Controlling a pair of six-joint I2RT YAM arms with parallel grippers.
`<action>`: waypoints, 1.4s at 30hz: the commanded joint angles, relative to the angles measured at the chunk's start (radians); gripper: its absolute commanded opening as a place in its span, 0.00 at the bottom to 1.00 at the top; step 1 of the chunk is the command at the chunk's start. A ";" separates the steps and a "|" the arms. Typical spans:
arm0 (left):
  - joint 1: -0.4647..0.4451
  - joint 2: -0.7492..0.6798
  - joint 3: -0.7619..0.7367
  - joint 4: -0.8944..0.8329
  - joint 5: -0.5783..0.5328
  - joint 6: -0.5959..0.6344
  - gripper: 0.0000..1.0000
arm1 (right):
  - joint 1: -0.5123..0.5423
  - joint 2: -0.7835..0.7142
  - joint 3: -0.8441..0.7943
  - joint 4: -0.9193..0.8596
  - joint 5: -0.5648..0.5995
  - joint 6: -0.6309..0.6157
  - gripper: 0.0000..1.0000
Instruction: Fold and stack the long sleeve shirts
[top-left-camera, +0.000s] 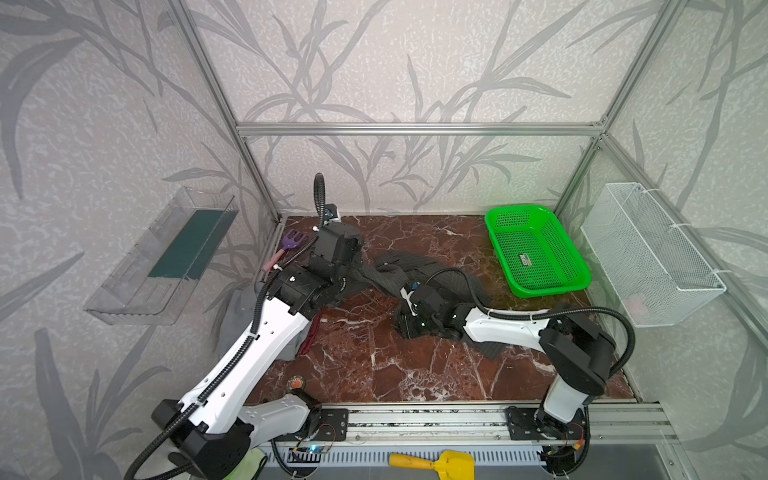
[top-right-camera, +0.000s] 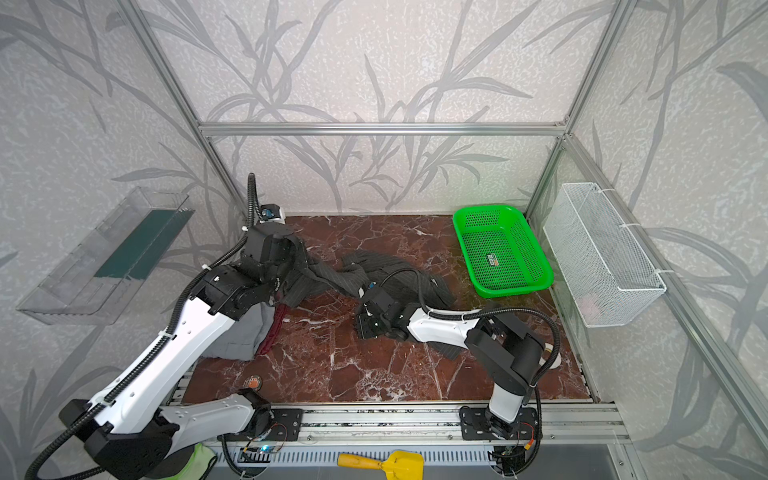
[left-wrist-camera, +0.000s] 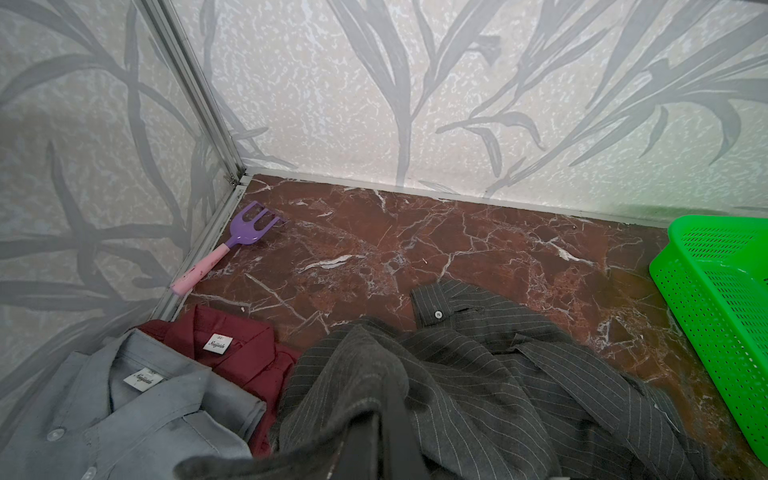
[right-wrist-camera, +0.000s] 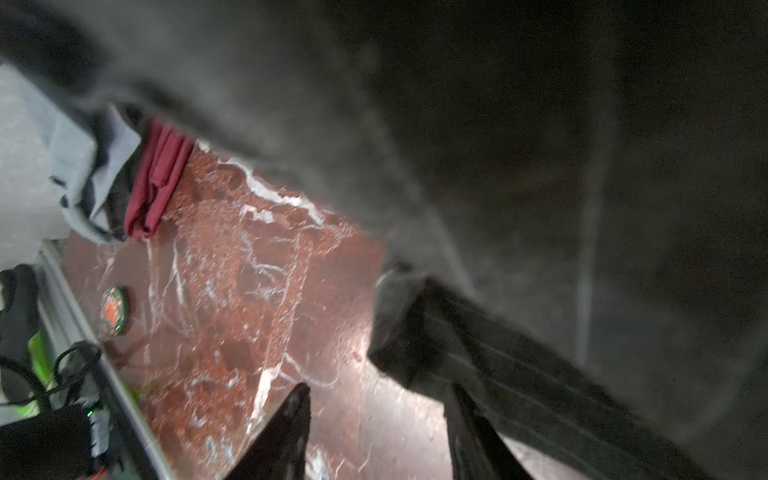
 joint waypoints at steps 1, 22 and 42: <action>0.006 -0.022 0.039 -0.018 -0.011 -0.010 0.00 | 0.001 0.053 0.043 0.041 0.157 0.036 0.47; 0.024 0.069 0.085 0.064 -0.042 0.119 0.00 | -0.234 -0.406 -0.069 -0.173 0.305 -0.119 0.00; 0.043 0.749 1.088 0.279 0.009 0.556 0.00 | -0.728 -0.344 0.814 -0.504 0.217 -0.398 0.00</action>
